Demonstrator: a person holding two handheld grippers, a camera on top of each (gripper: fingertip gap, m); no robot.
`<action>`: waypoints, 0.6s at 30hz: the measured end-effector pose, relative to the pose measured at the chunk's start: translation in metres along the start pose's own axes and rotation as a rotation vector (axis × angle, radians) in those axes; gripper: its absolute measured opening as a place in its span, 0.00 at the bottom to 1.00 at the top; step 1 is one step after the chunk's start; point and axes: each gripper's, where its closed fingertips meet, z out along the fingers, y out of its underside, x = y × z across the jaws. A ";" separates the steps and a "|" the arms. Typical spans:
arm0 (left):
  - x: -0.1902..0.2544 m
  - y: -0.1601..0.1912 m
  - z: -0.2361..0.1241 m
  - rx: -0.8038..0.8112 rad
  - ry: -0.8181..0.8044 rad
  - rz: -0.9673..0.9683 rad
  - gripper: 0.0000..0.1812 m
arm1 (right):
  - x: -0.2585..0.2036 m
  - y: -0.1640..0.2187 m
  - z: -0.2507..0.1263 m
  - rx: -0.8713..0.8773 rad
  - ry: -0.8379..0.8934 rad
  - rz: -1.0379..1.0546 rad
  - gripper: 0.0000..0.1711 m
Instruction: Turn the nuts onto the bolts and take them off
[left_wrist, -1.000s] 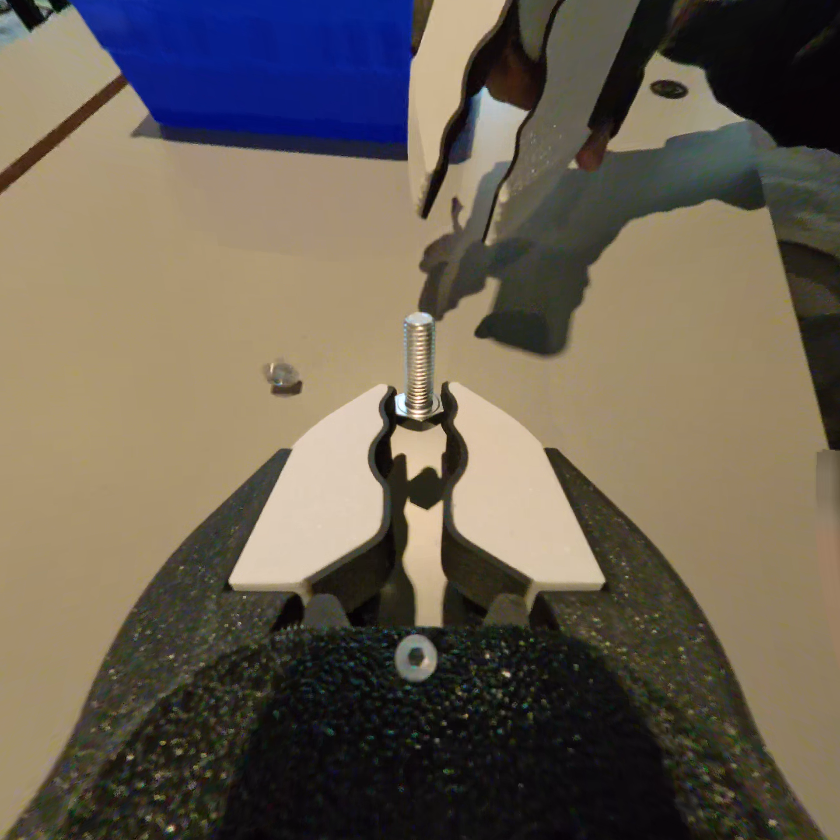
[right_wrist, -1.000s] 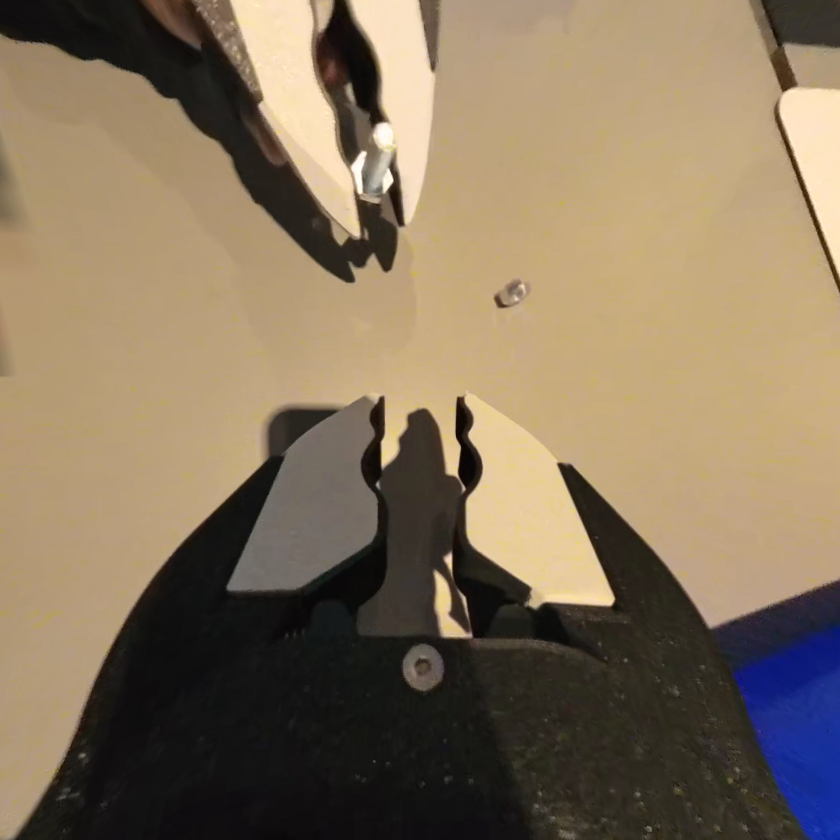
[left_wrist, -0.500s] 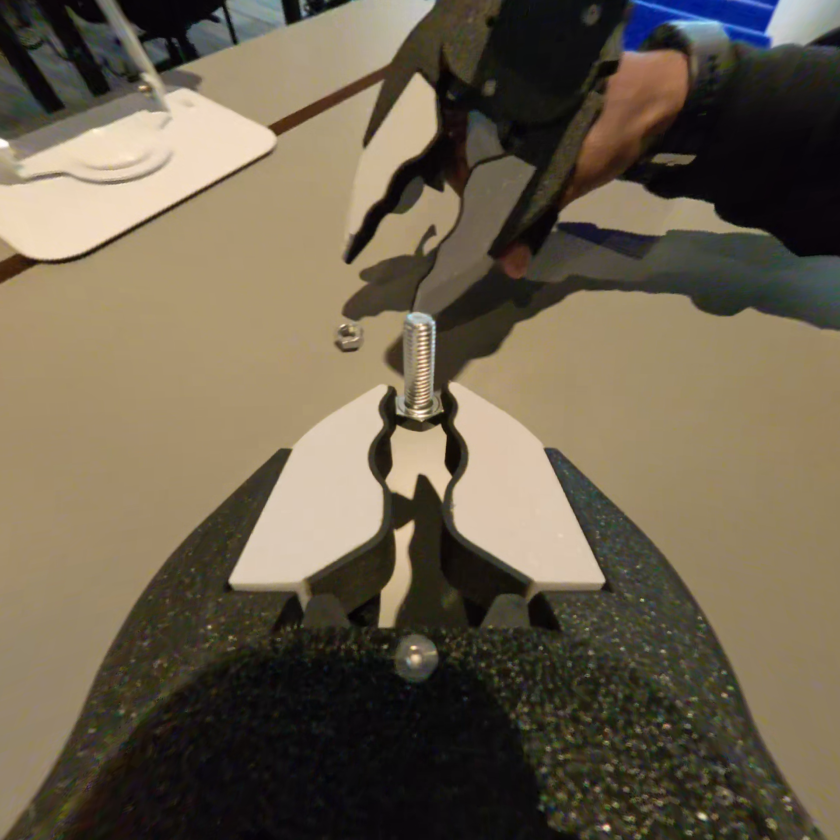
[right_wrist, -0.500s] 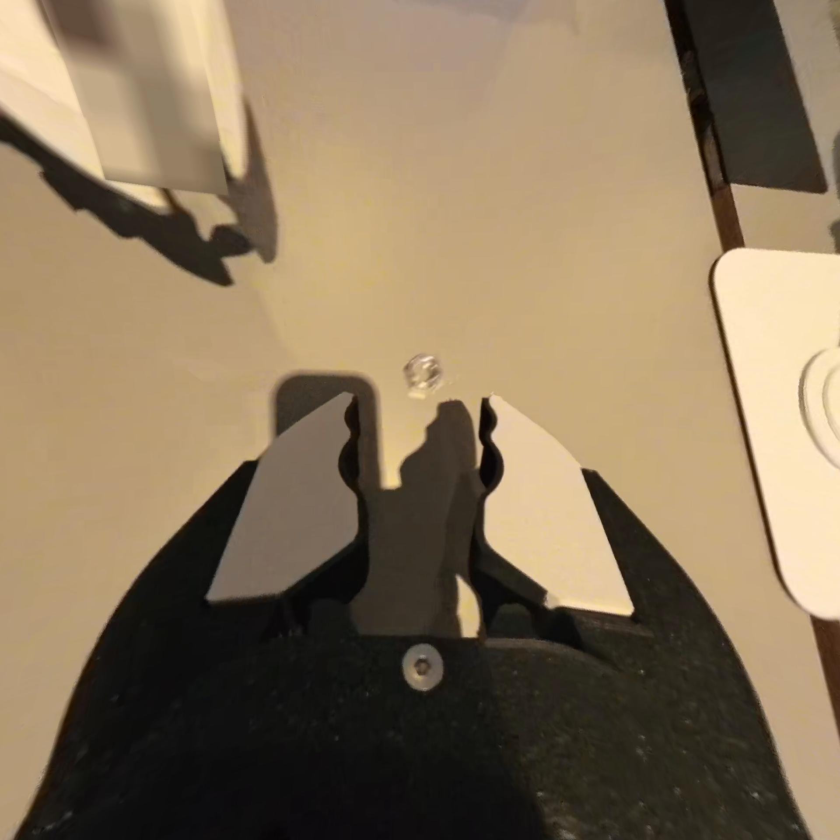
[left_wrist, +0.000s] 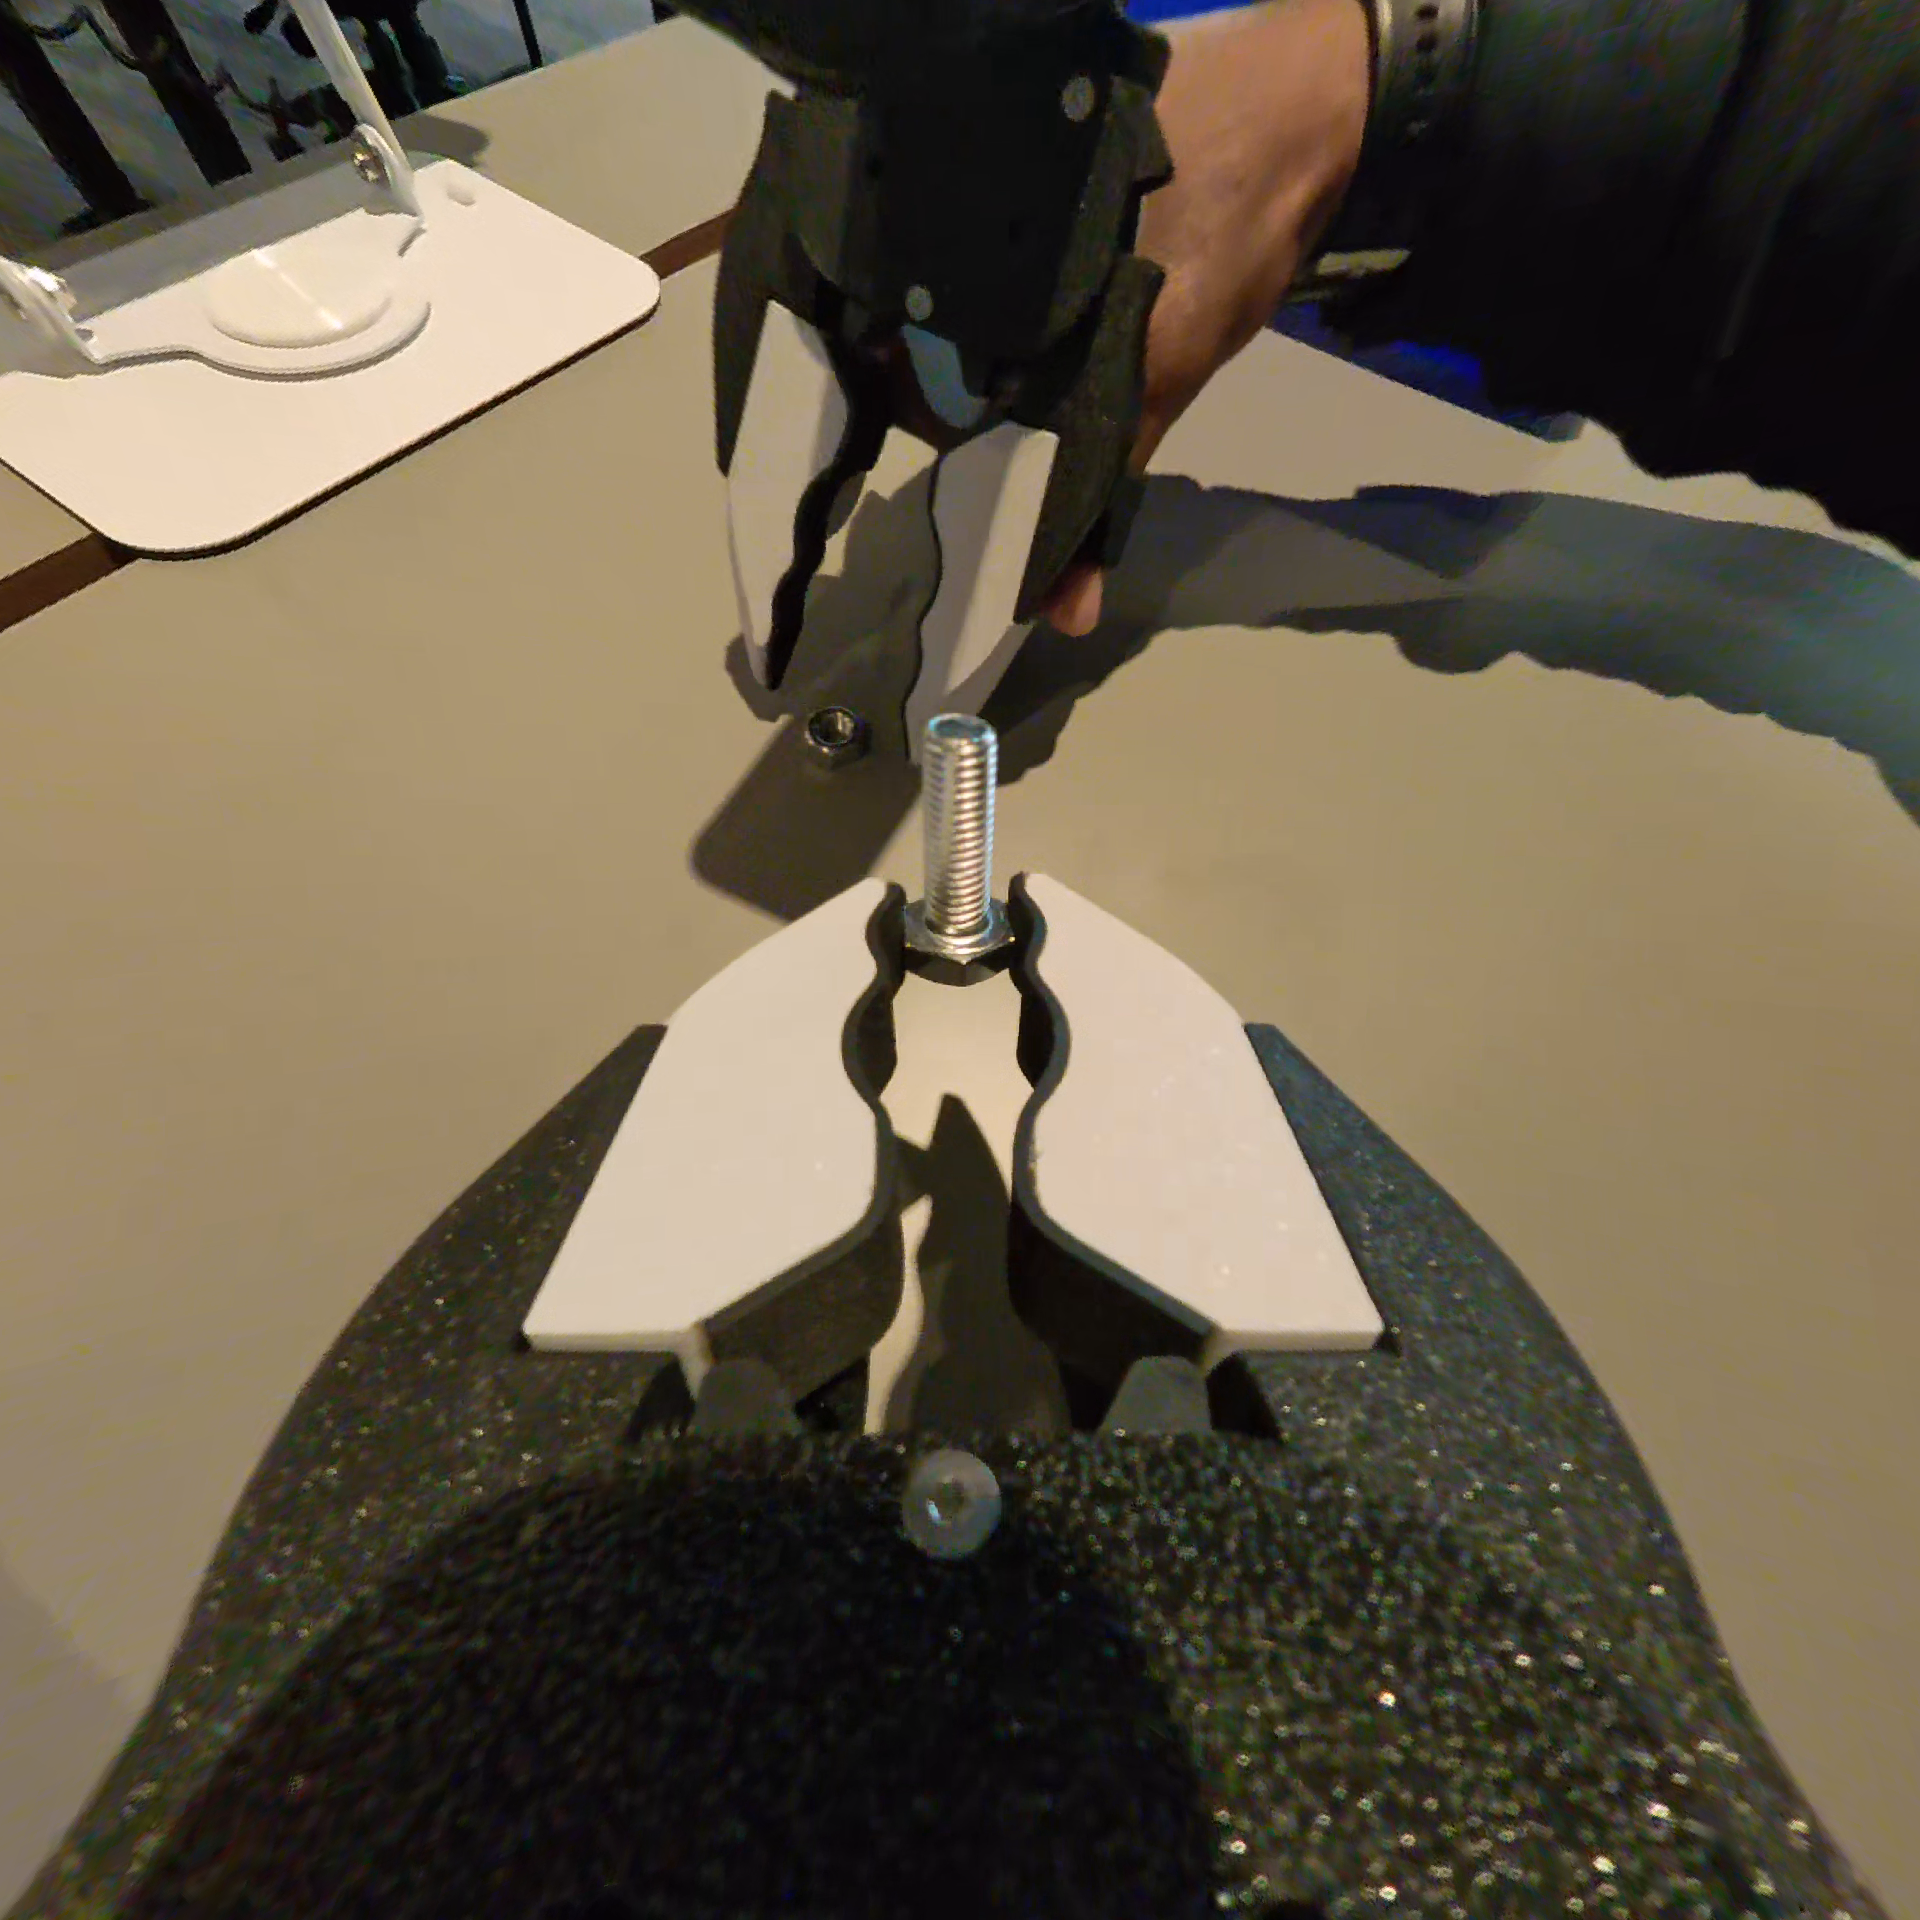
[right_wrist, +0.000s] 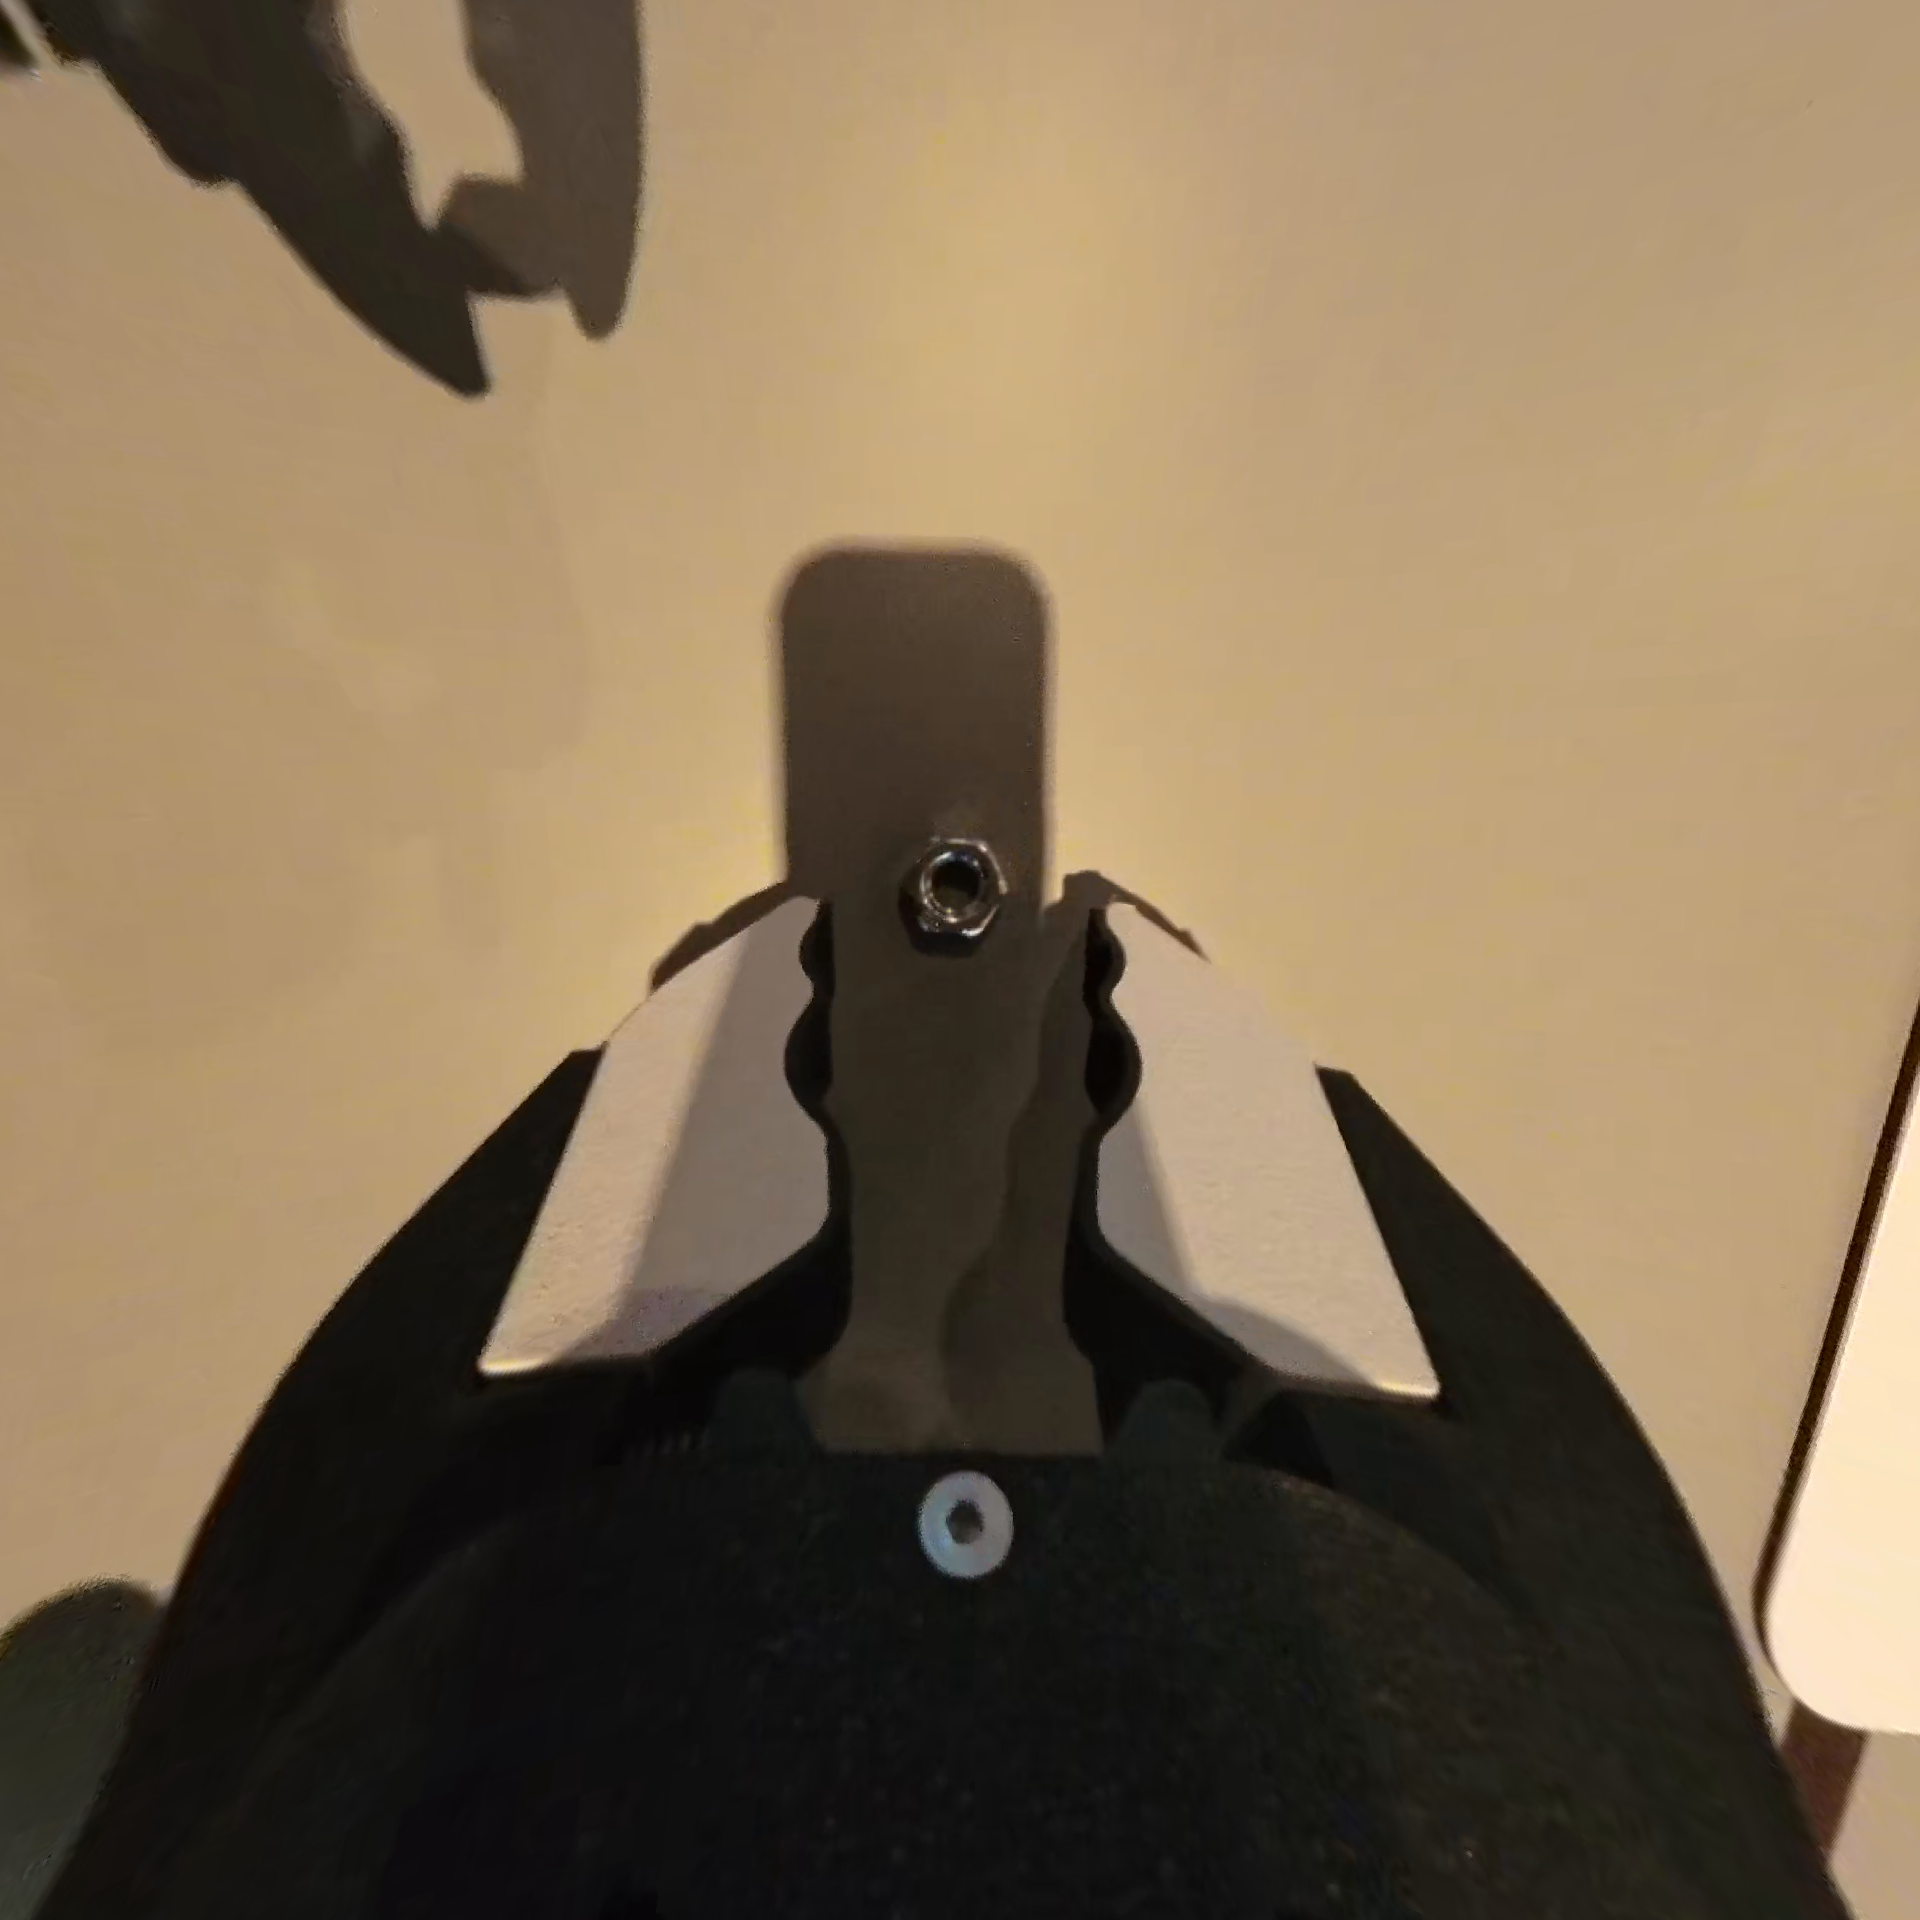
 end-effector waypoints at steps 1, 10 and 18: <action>0.000 0.001 0.001 -0.004 0.002 -0.002 0.10 | 0.000 -0.001 0.001 -0.016 -0.008 -0.002 0.27; 0.002 0.003 0.002 -0.013 0.007 0.005 0.10 | -0.007 -0.005 0.004 -0.121 -0.080 -0.102 0.19; 0.003 0.002 0.002 -0.012 0.012 0.010 0.10 | -0.004 -0.002 0.003 -0.238 -0.151 -0.182 0.17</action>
